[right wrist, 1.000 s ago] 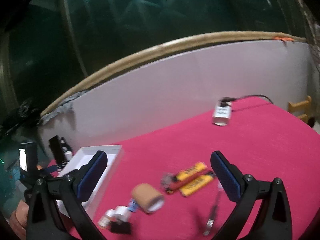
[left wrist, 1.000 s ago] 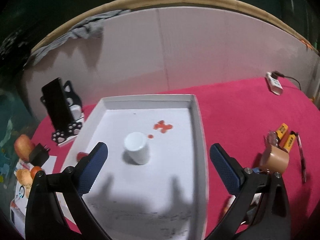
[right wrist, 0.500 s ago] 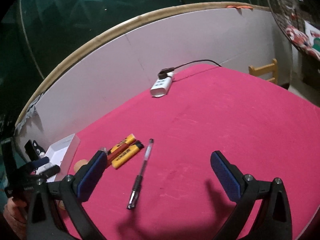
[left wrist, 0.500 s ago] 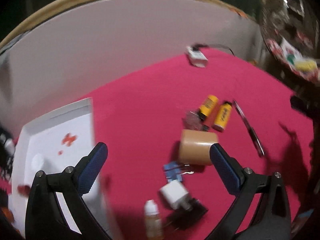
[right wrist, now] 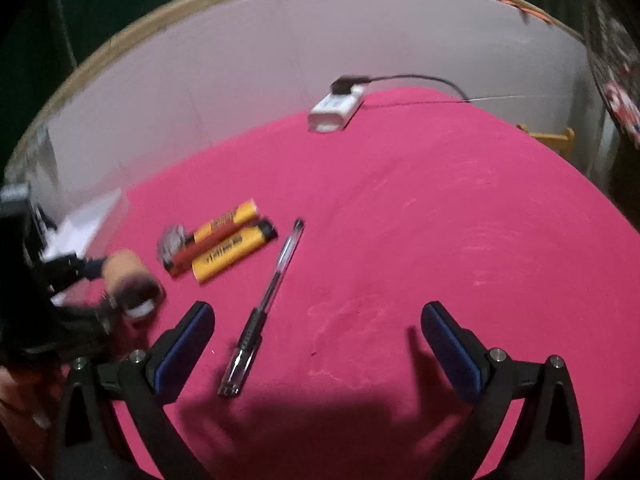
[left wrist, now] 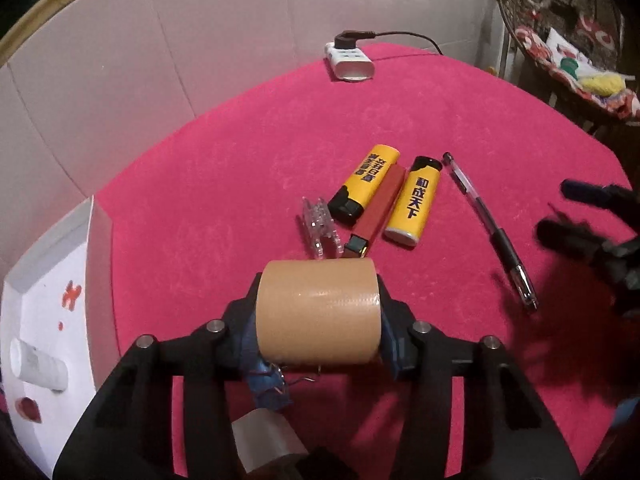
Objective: Organize rigid objects
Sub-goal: 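Grasp the tan tape roll with the left tool while the right tool grasps the black pen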
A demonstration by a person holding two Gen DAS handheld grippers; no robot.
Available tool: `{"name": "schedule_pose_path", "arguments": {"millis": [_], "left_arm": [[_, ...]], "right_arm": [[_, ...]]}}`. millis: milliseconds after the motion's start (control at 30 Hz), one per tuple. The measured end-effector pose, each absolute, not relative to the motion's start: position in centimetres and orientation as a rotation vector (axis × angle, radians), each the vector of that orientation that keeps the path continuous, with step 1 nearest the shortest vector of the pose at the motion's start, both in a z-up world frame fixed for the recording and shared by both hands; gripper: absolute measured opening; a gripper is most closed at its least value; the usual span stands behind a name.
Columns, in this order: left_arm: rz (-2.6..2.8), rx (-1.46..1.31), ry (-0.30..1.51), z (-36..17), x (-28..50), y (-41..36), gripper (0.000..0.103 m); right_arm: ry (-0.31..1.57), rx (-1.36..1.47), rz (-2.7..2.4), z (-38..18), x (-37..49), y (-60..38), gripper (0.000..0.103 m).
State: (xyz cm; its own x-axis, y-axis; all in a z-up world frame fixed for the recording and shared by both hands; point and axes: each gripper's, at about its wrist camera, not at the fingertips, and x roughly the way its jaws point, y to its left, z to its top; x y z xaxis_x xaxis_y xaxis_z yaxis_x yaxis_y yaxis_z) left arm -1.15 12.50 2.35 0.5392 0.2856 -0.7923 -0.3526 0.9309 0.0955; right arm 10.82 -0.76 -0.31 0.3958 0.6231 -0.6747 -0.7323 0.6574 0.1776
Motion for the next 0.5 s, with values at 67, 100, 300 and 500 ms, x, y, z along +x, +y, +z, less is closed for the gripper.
{"name": "schedule_pose_path", "arguments": {"millis": [67,100,300,500], "left_arm": [[0.389,-0.082,0.915,2.5,-1.8,12.5,0.048],[0.395,-0.082,0.911,2.6,-2.0,12.5,0.048],[0.419,-0.135,0.844,4.3,-3.8,12.7,0.048],[0.445,-0.146,0.777,6.3,-5.3,11.7,0.048]], "right_arm": [[0.780,-0.198,0.866,-0.7,10.5,0.3,0.101],[0.780,-0.229,0.875,-0.9,10.3,1.1,0.094],[0.753,-0.367,0.859,-1.6,9.1,3.4,0.047],[0.755,-0.350,0.903,-1.4,8.8,2.0,0.007]]}}
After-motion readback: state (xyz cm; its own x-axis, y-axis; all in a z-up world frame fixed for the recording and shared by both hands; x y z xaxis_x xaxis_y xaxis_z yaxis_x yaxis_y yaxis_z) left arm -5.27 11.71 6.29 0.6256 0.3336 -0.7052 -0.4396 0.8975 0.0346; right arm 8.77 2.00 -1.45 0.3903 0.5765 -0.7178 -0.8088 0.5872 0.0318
